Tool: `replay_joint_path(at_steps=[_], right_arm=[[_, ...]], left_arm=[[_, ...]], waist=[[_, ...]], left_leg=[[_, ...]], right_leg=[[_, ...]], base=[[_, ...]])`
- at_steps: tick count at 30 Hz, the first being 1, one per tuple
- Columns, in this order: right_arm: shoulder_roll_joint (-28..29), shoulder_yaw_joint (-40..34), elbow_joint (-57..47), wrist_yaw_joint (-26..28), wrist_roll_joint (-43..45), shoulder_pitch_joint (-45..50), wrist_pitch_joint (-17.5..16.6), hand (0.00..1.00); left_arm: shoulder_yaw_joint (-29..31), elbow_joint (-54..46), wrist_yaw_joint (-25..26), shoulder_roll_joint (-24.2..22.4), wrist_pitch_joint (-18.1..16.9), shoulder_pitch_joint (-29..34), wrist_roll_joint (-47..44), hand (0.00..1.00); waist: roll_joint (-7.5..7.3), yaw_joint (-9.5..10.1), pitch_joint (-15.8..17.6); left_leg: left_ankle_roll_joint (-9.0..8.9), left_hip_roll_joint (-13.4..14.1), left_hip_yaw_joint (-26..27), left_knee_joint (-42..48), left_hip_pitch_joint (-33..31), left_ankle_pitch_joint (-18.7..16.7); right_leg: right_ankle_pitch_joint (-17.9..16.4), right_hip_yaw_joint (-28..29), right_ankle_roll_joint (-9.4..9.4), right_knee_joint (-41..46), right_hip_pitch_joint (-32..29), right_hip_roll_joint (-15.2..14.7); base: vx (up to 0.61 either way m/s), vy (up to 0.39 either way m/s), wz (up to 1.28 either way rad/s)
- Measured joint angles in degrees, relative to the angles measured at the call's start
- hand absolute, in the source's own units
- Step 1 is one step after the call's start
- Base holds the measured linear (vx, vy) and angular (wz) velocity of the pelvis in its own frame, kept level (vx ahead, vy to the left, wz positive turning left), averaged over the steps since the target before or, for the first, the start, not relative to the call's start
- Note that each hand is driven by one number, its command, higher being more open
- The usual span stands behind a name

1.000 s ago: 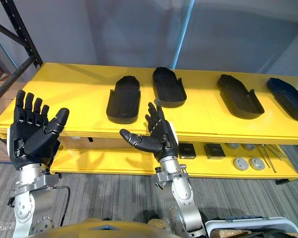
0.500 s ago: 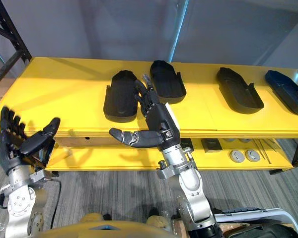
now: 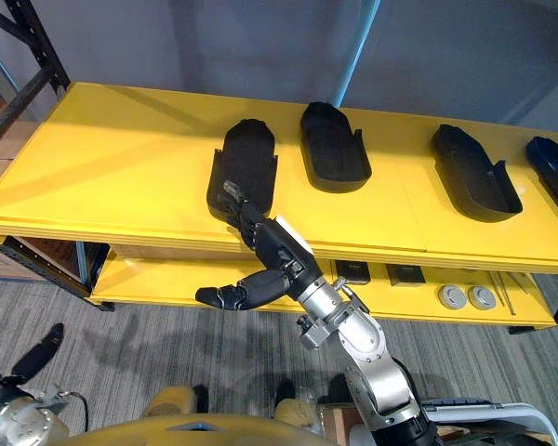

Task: Walk over and take three plastic housings, then place them on the shelf

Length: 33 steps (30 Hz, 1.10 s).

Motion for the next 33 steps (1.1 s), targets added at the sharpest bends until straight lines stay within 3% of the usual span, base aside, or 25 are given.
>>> replay_joint_path(at_steps=[2,5,11,20,33], right_arm=[[0.2,0.1,2.2,-0.6,-0.2,-0.1,0.0,1.00],[0.8,0.4,4.3,-1.4,-0.5,-0.2,0.0,1.00],[1.4,1.6,6.5,-2.6,-0.6,-2.4,0.0,1.00],[3.2,1.2,7.2,-5.1,-2.8,-3.2,-0.8,1.00],[6.3,0.2,11.6,-8.4,-2.8,-10.2,-2.1,1.00]], left_arm=[[-3.1,5.7,-6.3,-0.1,0.0,0.0,-4.1,1.00],[-6.9,9.8,-11.7,-0.5,0.3,0.0,-7.1,1.00],[-14.9,15.8,-23.4,-0.4,2.5,-0.5,-7.9,1.00],[-19.3,19.6,-25.9,2.3,2.4,-2.3,-12.3,1.00],[-20.4,21.6,-27.5,3.1,2.0,-3.1,-14.0,1.00]], waist=[[-0.18,-0.24,0.1],[-0.66,-0.36,0.4],[0.03,-1.09,0.9],[1.14,-1.20,1.7],[1.29,-0.90,3.5]], left_leg=[[0.00,-0.1,0.0,-0.1,0.0,0.0],[-0.02,0.0,0.0,-0.1,-0.1,0.0],[0.12,-0.1,0.7,-0.6,0.1,0.3],[-0.13,-0.2,1.3,-3.4,1.9,2.0],[-0.02,-1.0,0.3,-5.4,2.1,4.0]], right_leg=[[-0.1,0.0,0.07,0.0,-0.1,-0.1],[-0.2,0.0,0.26,0.1,-0.2,0.0],[0.1,0.8,0.62,0.1,-0.6,-0.1],[0.1,1.3,0.64,0.5,-0.6,0.0],[0.3,0.4,0.90,1.0,-0.9,-0.7]], base=[[0.00,0.000,0.00],[0.00,0.000,0.00],[-0.01,0.002,-0.04],[-0.01,-0.011,-0.03],[-0.04,0.003,0.04]])
